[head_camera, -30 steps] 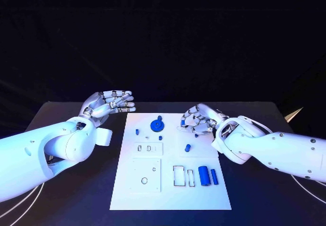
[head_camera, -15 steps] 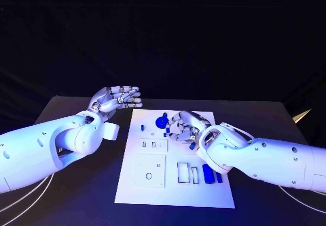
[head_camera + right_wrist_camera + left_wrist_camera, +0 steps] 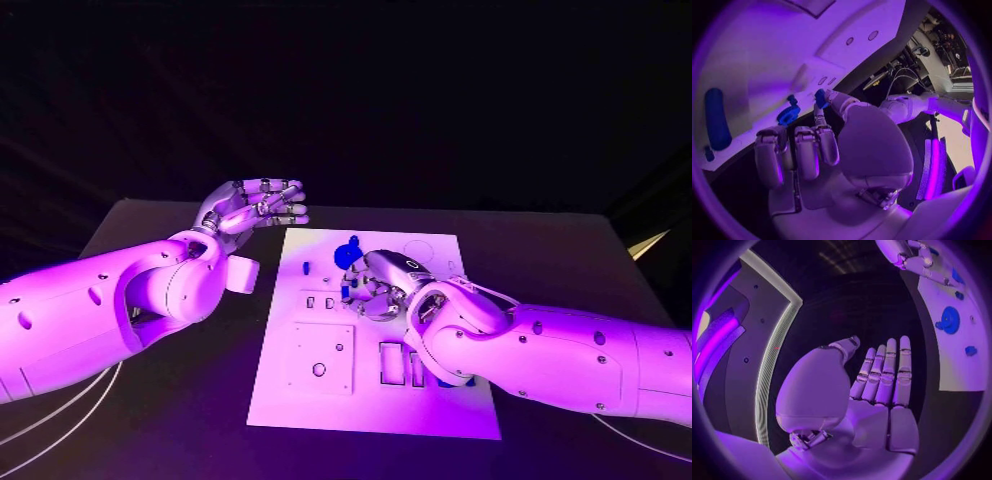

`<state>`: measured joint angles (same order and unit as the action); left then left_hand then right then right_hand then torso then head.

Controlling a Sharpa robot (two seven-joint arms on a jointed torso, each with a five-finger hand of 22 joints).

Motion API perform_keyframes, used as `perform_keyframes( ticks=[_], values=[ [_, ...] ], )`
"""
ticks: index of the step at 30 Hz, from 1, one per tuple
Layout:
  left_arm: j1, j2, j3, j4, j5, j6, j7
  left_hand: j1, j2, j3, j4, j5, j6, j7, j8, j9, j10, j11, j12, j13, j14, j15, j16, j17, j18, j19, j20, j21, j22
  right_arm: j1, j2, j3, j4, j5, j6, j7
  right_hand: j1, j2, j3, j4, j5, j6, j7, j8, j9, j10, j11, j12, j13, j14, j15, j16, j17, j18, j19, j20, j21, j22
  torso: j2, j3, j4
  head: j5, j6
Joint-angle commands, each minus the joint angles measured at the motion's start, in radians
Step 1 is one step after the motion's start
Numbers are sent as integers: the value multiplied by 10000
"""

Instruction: Assemble the parts on the task board

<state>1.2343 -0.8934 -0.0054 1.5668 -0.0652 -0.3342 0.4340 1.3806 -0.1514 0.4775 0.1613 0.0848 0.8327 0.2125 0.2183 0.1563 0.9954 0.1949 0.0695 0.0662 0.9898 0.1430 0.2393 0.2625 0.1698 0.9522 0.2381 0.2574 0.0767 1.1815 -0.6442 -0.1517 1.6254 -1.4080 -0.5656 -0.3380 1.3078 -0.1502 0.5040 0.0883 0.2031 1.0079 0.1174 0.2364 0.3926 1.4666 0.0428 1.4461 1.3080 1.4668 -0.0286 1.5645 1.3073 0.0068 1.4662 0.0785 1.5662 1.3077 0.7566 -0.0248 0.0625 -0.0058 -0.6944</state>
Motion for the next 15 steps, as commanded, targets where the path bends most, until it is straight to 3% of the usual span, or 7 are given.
perform_keyframes(
  ticks=[1,15],
  values=[
    [4,30,6,13,20,215,69,124,-3,-2,-71,-37,-85,446,-43,-13,-40,27,-42,6,-41,13,-34,14,127,35,30,16,-13,-52,88,-4,-18,-477,275,-244,-40,91,16,6,66,35,-30,182,277,142,-91,39,1577,1040,-67,63,2635,-68,1046,-87,46,2631,4,7,-10,2,-26],
    [4,43,6,6,20,230,53,124,-3,-2,-71,-37,-85,446,-43,-13,-40,27,-42,6,-41,13,-34,14,127,35,30,16,-13,-158,297,-31,-188,-559,519,-391,-135,51,-9,25,49,1,-26,203,300,138,-88,31,1572,1040,-64,63,2635,-67,1045,-87,43,2628,3,4,-9,30,-72]
  ],
)
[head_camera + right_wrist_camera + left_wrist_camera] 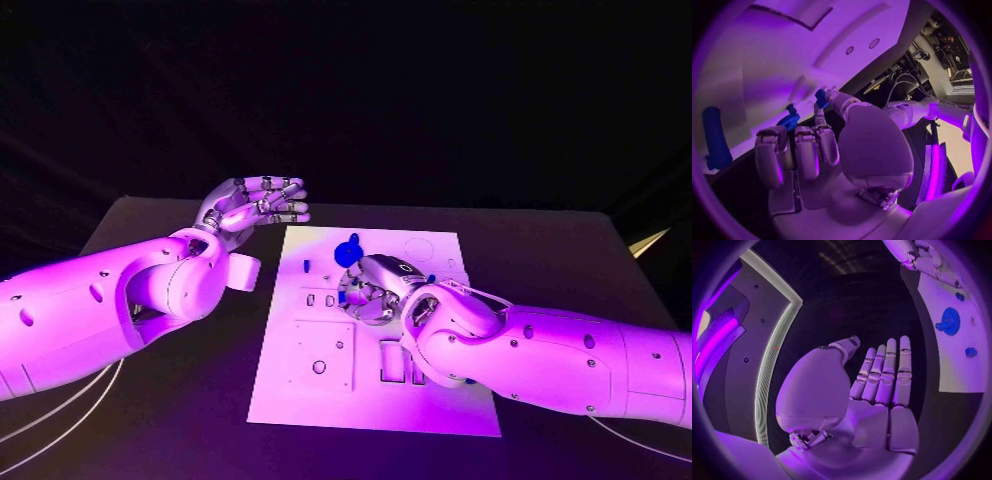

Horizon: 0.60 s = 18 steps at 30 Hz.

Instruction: Assemble the parts on the task board

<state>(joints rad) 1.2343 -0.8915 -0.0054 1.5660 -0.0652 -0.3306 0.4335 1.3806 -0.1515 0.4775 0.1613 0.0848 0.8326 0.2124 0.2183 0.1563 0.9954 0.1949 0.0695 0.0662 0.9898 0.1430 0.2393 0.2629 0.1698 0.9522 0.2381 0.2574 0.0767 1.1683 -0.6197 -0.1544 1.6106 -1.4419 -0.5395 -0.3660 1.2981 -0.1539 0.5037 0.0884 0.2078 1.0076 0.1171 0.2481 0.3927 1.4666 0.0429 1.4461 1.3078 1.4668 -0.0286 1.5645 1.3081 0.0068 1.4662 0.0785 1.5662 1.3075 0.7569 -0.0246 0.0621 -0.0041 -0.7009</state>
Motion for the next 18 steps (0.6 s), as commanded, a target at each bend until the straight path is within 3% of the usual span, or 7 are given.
perform_keyframes(
  ticks=[1,18],
  values=[
    [4,25,6,14,20,195,57,124,-3,-2,-71,-37,-85,446,-42,-13,-40,27,-42,6,-41,13,-34,10,127,35,30,16,-13,-32,67,-6,-60,-229,257,-122,-38,88,-6,25,2,3,-23,87,300,138,-88,31,1574,1040,-64,63,2627,-67,1045,-87,43,2630,0,2,-5,13,-7],
    [4,9,6,12,20,219,32,124,-3,-2,-71,-37,-85,446,-42,-13,-40,27,-42,6,-41,13,-34,10,127,35,30,16,-13,-63,161,-13,-208,-379,194,-191,-300,-107,-87,79,-113,-236,49,48,317,56,-30,-79,1494,1040,-23,63,2627,-50,1016,-62,-9,2579,-4,-6,-10,46,-39]
  ],
)
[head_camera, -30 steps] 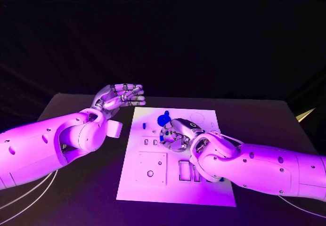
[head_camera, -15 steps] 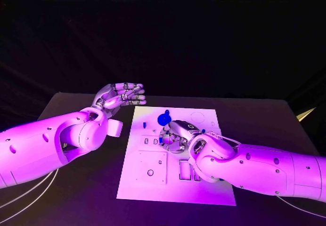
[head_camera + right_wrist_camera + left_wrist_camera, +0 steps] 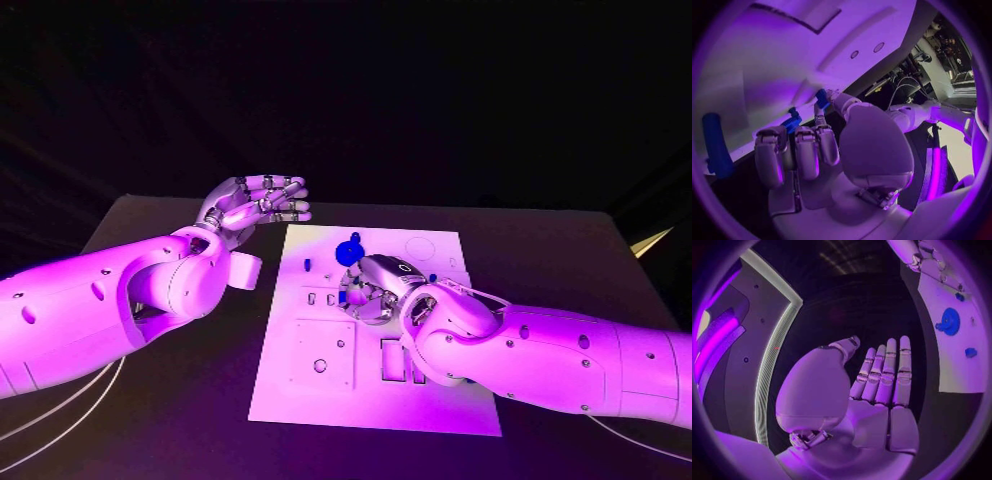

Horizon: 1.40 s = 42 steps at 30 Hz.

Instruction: Assemble the parts on the task board

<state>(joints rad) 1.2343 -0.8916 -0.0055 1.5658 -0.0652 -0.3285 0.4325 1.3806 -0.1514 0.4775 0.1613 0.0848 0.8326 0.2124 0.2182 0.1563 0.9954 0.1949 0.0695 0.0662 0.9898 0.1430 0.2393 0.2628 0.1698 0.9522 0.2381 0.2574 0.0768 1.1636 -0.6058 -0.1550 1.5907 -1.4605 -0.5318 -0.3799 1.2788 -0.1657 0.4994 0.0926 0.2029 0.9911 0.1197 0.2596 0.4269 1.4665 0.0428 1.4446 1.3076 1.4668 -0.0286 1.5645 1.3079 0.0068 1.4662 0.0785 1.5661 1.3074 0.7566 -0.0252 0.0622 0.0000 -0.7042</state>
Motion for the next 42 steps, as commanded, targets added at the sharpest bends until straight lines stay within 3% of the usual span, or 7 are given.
perform_keyframes(
  ticks=[1,34,42],
  values=[
    [4,9,7,14,20,200,39,124,-3,-2,-71,-37,-85,446,-42,-13,-40,27,-42,6,-41,13,-34,11,128,35,30,17,-14,-16,27,-6,-10,-196,115,-47,-128,-10,-50,41,-79,-98,34,-74,-26,47,-22,-76,1487,1040,-16,63,2628,-48,1012,-57,-15,2575,-1,-1,-14,2,-2],
    [3,2,7,-6,20,223,6,102,-4,-17,-60,-40,-87,445,-49,-12,-44,28,-42,7,-48,15,-49,39,127,29,34,12,-18,-16,88,-7,-41,-191,349,-33,-350,-391,-124,65,-341,-810,316,-459,-175,-292,222,-492,1165,1040,187,63,2628,-12,950,117,-136,2464,-3,1,-5,-20,-26],
    [3,-3,7,-14,20,221,-1,102,-4,-17,-60,-40,-87,445,-49,-12,-44,28,-42,7,-48,15,-49,39,127,29,34,12,-18,-15,69,-7,-26,-157,285,24,-447,-581,-354,151,-949,-1073,396,-680,-260,-442,309,-685,1009,1040,274,63,2628,-2,934,212,-170,2436,-2,2,-7,-22,-48]
  ],
)
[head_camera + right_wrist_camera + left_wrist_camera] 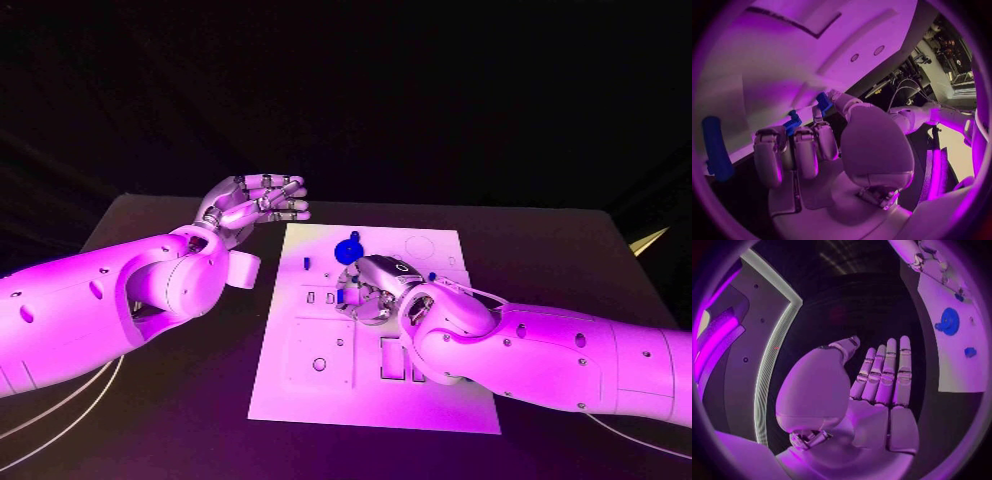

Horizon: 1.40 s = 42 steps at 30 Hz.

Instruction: Assemble the parts on the task board

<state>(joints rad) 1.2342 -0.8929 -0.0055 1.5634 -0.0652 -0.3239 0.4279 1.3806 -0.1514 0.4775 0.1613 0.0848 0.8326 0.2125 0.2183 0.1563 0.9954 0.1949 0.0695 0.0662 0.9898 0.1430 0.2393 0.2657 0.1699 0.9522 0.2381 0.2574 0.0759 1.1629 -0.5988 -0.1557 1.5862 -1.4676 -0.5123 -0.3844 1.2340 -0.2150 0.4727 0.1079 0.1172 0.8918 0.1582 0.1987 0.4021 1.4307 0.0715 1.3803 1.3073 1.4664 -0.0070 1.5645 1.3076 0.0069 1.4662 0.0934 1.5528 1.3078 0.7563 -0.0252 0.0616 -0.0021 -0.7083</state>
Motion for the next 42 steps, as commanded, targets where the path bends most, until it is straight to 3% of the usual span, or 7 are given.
perform_keyframes(
  ticks=[1,14,24,27,29,31,42],
  values=[
    [4,11,7,9,20,175,45,102,-4,-17,-60,-40,-87,444,-49,-12,-44,28,-42,6,-48,15,-49,10,126,29,34,12,-10,-8,0,-1,21,-84,69,74,0,-93,-99,1,-109,-89,13,-78,-14,-89,25,-48,1007,1044,60,63,2632,-3,932,66,-38,2430,2,5,-1,-2,-7],
    [4,21,5,-77,-76,296,-211,95,-4,-26,-56,-41,-97,439,-59,-14,-55,29,-45,5,-53,17,-62,34,126,25,37,8,-14,3,-332,4,443,78,-1034,591,1370,263,-3367,1461,-258,-663,251,-861,-199,-258,244,-187,826,1044,257,63,2632,-1,933,261,-49,2431,-22,19,3,20,-35],
    [11,23,7,-277,-2484,1205,-2385,-457,-329,-1060,585,-41,188,1,234,204,1299,-531,839,467,1808,-683,1973,1491,140,1936,-670,1437,628,537,-1506,90,1329,2865,-1566,2652,1961,664,-3312,1719,277,-185,130,-644,-70,-334,143,-217,779,1003,176,-7,2473,49,848,198,-221,2290,-138,34,-56,112,14],
    [28,61,11,-346,-3713,1772,-3566,-654,-427,-573,849,182,936,-566,1404,981,2275,-1140,2549,1675,2571,-1266,5321,3948,84,2847,-1350,3198,1657,784,-1996,106,1564,4169,-1386,2879,1949,734,-3250,1738,371,-93,102,-561,-36,-359,117,-240,757,995,152,-22,2442,62,827,175,-265,2254,-223,53,-83,155,8],
    [56,120,13,-399,-4361,2117,-4268,-1085,-615,45,1038,125,773,-769,2368,1837,1952,-1455,4346,3212,3264,-1453,9160,7655,51,2630,-1491,4903,2900,929,-2282,113,1671,4883,-1277,2943,1922,787,-3212,1753,429,-64,91,-524,-20,-351,106,-229,764,994,140,-24,2437,59,832,163,-257,2262,-272,60,-99,178,-2],
    [119,264,14,-514,-5045,2510,-5202,-1845,-459,-8,1195,157,324,-870,3310,2763,1294,-1522,6212,4798,4064,-1558,11027,9654,-228,2845,-1553,7663,5953,1137,-2650,120,1761,5580,-1157,2985,1899,805,-3201,1762,447,-47,86,-505,-12,-343,102,-219,772,995,136,-23,2440,58,833,158,-254,2265,-322,69,-113,221,-27],
    [575,1280,-4,-1196,-8046,3994,-8463,-2942,-69,-1284,1311,73,-60,-1181,4962,4489,2417,-1709,10967,9567,5477,-1769,12934,12359,-751,3630,-1692,10871,10134,1663,-3501,128,1487,6823,-725,2917,1808,816,-3206,1789,453,-33,79,-474,2,-338,94,-214,773,995,128,-23,2441,53,842,148,-238,2279,-504,87,-164,279,-162]
  ],
)
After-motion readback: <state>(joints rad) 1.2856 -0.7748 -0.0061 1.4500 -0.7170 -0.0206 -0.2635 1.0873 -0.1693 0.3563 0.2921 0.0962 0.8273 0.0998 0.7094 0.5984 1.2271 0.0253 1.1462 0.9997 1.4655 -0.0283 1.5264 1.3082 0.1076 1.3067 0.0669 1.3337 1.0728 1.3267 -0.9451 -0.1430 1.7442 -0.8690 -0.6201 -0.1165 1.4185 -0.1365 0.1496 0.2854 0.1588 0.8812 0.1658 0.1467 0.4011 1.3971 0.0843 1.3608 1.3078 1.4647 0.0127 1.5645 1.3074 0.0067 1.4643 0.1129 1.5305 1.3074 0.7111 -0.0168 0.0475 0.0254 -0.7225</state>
